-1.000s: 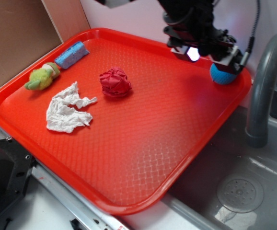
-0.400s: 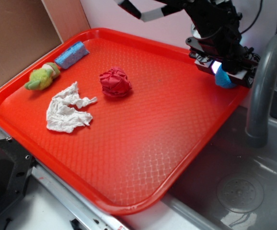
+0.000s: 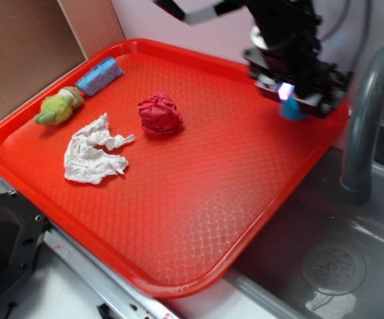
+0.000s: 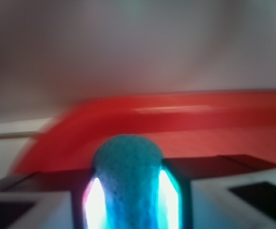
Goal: Grab the blue ball.
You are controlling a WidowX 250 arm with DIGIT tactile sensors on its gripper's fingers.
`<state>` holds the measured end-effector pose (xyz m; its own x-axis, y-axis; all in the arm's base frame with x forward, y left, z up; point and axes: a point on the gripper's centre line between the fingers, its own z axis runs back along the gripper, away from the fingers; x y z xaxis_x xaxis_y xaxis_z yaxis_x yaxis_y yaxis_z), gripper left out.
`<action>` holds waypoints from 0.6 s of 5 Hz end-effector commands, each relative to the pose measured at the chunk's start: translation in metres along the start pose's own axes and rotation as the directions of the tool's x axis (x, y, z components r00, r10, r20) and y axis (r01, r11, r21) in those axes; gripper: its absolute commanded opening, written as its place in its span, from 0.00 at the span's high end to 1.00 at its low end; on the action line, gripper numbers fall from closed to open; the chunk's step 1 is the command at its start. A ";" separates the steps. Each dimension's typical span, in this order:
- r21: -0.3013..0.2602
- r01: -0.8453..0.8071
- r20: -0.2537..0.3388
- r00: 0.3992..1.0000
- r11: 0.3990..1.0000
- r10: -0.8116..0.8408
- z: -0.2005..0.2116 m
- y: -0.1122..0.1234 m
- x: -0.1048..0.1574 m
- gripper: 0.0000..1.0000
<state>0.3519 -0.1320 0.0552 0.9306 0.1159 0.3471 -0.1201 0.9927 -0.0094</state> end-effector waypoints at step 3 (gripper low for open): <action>-0.170 -0.098 -0.166 0.984 0.981 0.070 0.185 0.112 -0.068 1.00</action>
<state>0.2022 -0.0366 0.1928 0.9717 0.1789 0.1545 -0.1484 0.9704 -0.1907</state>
